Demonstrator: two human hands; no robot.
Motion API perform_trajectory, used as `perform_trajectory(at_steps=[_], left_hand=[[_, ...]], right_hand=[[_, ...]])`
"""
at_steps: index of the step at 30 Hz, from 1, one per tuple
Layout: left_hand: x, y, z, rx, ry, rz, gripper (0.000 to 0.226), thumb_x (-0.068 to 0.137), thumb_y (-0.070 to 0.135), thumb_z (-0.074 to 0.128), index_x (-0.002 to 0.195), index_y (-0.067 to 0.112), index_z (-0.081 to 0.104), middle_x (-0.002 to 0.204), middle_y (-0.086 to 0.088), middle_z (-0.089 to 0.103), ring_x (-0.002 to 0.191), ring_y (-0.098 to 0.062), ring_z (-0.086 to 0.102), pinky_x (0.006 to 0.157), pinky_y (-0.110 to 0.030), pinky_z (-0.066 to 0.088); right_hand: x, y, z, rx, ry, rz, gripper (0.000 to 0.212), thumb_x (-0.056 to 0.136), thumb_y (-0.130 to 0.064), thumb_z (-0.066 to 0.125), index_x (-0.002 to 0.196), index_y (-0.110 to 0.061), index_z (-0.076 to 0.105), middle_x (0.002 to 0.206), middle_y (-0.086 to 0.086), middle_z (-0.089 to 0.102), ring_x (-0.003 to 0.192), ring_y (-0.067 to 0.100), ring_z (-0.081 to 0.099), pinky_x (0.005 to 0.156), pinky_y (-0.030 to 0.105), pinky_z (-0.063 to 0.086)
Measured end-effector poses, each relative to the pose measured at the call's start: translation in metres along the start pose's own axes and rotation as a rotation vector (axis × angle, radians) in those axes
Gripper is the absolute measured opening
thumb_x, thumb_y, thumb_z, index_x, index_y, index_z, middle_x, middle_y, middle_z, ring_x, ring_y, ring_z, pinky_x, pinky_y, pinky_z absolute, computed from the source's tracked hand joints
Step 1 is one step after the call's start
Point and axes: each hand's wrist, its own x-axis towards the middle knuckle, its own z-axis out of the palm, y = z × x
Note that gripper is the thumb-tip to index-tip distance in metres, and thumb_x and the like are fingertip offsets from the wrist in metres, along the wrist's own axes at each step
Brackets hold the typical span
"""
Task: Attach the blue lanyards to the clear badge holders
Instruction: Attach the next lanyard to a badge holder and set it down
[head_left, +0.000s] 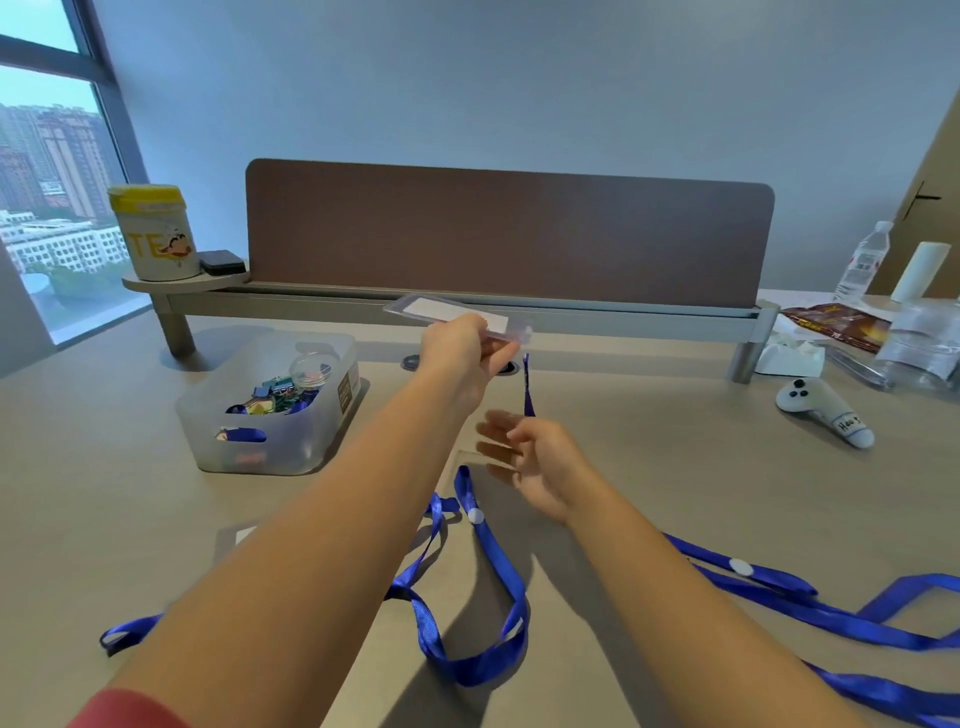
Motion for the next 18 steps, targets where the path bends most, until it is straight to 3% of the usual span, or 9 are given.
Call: perform_trajectory(at_steps=[2, 5, 7, 8, 10, 13, 15, 18], left_hand=[[0.004, -0.002, -0.002, -0.035, -0.027, -0.011, 0.015, 0.094, 0.001, 0.040, 0.080, 0.004, 0.046, 0.077, -0.011, 0.052, 0.080, -0.020, 0.059, 0.082, -0.031, 0.051], [0.015, -0.006, -0.014, -0.056, -0.025, -0.022, 0.023, 0.094, -0.003, 0.037, 0.073, 0.005, 0.044, 0.074, -0.012, 0.052, 0.081, -0.022, 0.059, 0.081, -0.029, 0.051], [0.024, -0.011, -0.022, -0.066, -0.025, -0.032, 0.015, 0.094, -0.005, 0.036, 0.084, 0.000, 0.046, 0.075, -0.012, 0.054, 0.074, -0.021, 0.060, 0.081, -0.029, 0.051], [0.029, -0.013, -0.025, -0.074, -0.026, -0.042, 0.012, 0.094, -0.005, 0.035, 0.094, -0.001, 0.047, 0.076, -0.013, 0.054, 0.070, -0.020, 0.060, 0.081, -0.030, 0.051], [0.041, -0.021, -0.029, -0.066, -0.033, -0.069, 0.023, 0.094, -0.004, 0.036, 0.114, 0.000, 0.045, 0.080, -0.014, 0.055, 0.070, -0.019, 0.059, 0.079, -0.031, 0.051], [0.060, -0.032, -0.024, 0.003, -0.037, -0.111, 0.030, 0.094, -0.002, 0.038, 0.123, -0.003, 0.043, 0.083, -0.014, 0.055, 0.069, -0.017, 0.058, 0.057, -0.020, 0.056], [0.073, -0.038, -0.013, 0.047, -0.041, -0.133, 0.029, 0.094, -0.001, 0.039, 0.122, -0.005, 0.044, 0.077, -0.011, 0.053, 0.063, -0.014, 0.054, 0.044, -0.013, 0.050], [0.095, -0.043, 0.009, 0.045, -0.084, -0.156, 0.029, 0.093, 0.000, 0.043, 0.122, -0.004, 0.045, 0.081, -0.011, 0.056, 0.064, -0.012, 0.055, 0.045, -0.012, 0.050]], right_hand=[[0.006, 0.000, -0.001, 0.195, 0.002, -0.032, 0.032, 0.087, 0.002, 0.026, 0.098, -0.015, 0.051, 0.095, 0.001, 0.055, 0.086, 0.017, 0.053, 0.071, 0.030, 0.041], [0.014, -0.009, -0.011, 0.420, 0.061, -0.106, 0.038, 0.089, -0.001, 0.027, 0.118, -0.015, 0.046, 0.113, 0.003, 0.050, 0.111, 0.024, 0.045, 0.097, 0.040, 0.034], [0.020, -0.018, -0.023, 0.479, 0.092, -0.143, 0.026, 0.089, -0.005, 0.028, 0.097, -0.012, 0.053, 0.103, 0.002, 0.053, 0.113, 0.024, 0.046, 0.107, 0.041, 0.028], [0.023, -0.024, -0.030, 0.493, 0.101, -0.146, 0.024, 0.089, -0.008, 0.029, 0.083, -0.012, 0.052, 0.095, 0.001, 0.053, 0.105, 0.021, 0.049, 0.108, 0.040, 0.028], [0.032, -0.035, -0.043, 0.495, 0.133, -0.153, 0.026, 0.090, -0.013, 0.030, 0.075, -0.011, 0.051, 0.088, 0.000, 0.052, 0.091, 0.016, 0.050, 0.106, 0.037, 0.029], [0.050, -0.051, -0.064, 0.458, 0.241, -0.172, 0.028, 0.096, -0.017, 0.030, 0.079, -0.010, 0.051, 0.108, 0.002, 0.054, 0.110, 0.020, 0.047, 0.113, 0.035, 0.024], [0.060, -0.064, -0.078, 0.432, 0.339, -0.183, 0.022, 0.097, -0.021, 0.035, 0.091, -0.009, 0.052, 0.120, 0.008, 0.056, 0.117, 0.021, 0.049, 0.113, 0.035, 0.026], [0.072, -0.089, -0.097, 0.337, 0.514, -0.234, 0.021, 0.095, -0.016, 0.042, 0.077, -0.012, 0.050, 0.127, 0.012, 0.060, 0.117, 0.022, 0.055, 0.103, 0.033, 0.038]])
